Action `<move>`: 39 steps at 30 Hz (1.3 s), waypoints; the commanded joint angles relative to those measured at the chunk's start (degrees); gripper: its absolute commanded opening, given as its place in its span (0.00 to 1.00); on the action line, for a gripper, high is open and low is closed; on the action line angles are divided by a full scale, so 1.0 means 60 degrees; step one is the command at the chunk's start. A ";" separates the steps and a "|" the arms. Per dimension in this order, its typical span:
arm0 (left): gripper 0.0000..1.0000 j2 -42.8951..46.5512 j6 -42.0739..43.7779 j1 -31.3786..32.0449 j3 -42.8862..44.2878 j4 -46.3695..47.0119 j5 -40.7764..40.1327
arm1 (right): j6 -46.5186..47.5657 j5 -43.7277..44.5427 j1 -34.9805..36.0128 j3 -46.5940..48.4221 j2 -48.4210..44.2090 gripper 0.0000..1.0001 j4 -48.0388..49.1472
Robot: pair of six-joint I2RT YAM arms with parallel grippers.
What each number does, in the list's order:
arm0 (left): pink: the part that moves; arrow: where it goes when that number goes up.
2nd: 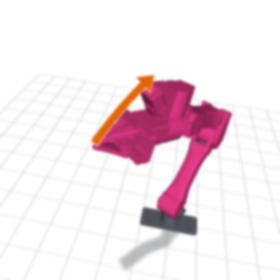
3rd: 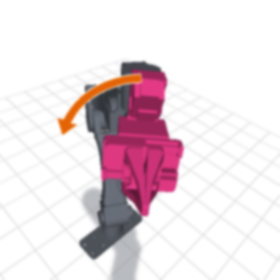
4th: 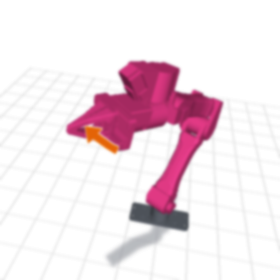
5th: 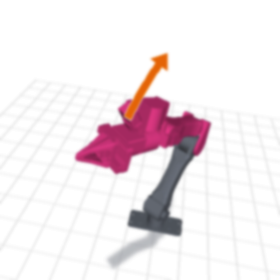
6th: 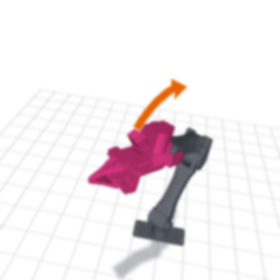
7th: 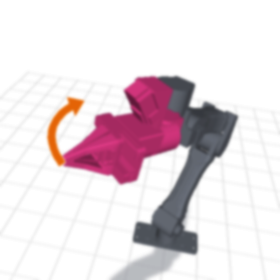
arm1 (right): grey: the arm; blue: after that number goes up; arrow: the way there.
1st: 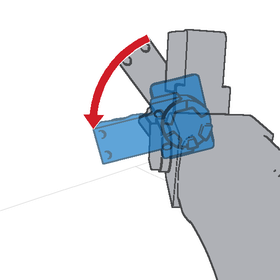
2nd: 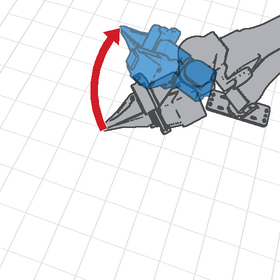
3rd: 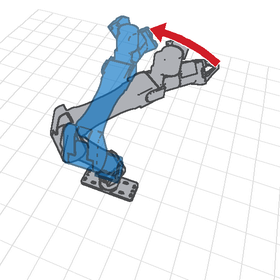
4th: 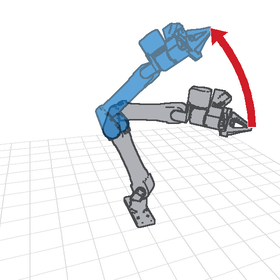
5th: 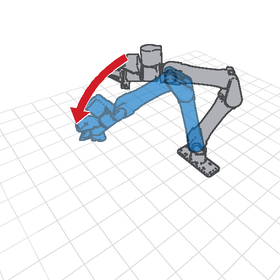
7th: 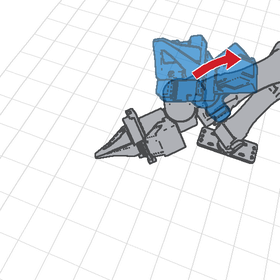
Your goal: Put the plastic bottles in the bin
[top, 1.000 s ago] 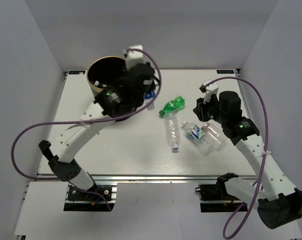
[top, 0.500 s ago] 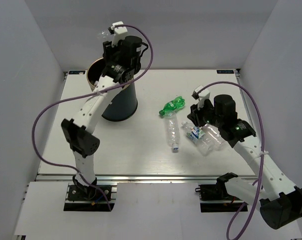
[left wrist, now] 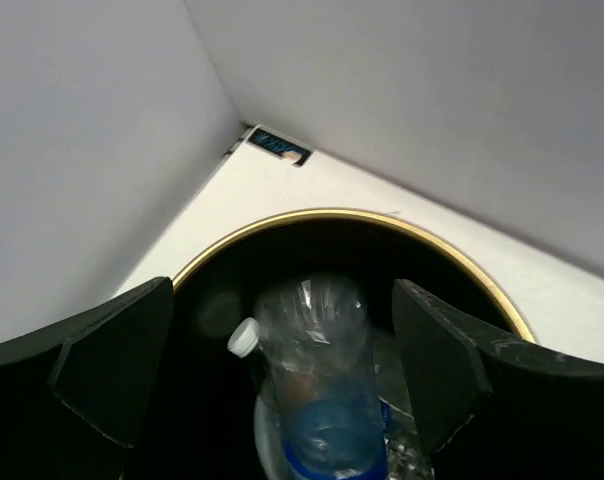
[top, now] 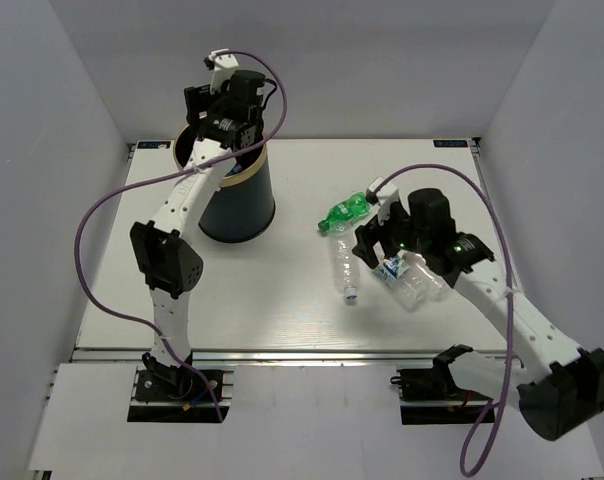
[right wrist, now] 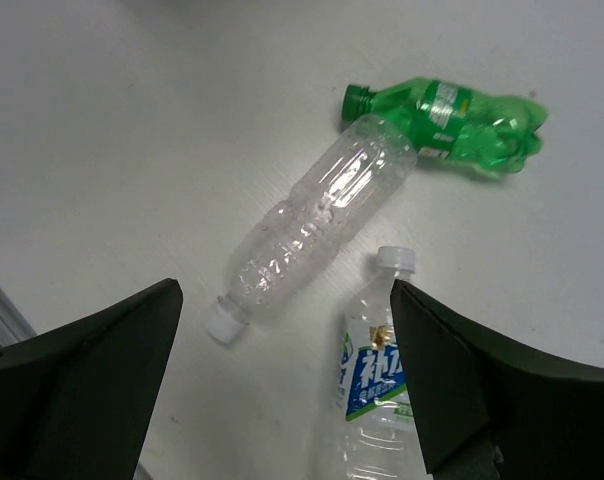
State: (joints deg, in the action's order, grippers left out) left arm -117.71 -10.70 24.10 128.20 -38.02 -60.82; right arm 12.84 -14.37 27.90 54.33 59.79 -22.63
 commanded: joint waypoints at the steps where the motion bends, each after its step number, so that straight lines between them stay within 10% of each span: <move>1: 1.00 0.0706 -0.0209 0.0027 0.0956 -0.0562 0.1007 | -0.0206 -0.0315 0.0096 0.0379 0.1176 0.90 -0.0329; 4: 1.00 0.1773 -0.0470 0.0231 0.0681 -0.0884 0.1985 | -0.0528 -0.0329 0.0111 0.0540 0.1883 0.90 -0.0402; 20: 0.93 1.1747 -0.0356 0.0510 -1.1841 0.3026 1.0531 | -0.1715 0.1554 0.0827 0.2633 0.6160 0.90 -0.0696; 34: 0.95 1.3845 0.0274 0.0510 -1.3867 0.3157 1.1147 | -0.1730 0.3010 0.1399 0.2474 0.7363 0.85 -0.0168; 39: 0.96 1.4300 0.0274 0.0320 -1.4086 0.2982 1.1235 | -0.1569 0.2719 0.1532 0.2620 0.7584 0.54 -0.0343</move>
State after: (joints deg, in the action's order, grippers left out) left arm -32.97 -9.85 26.70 44.42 -20.78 5.37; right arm 3.18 2.63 36.51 68.31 105.19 -24.47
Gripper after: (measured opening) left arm 0.954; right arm 0.613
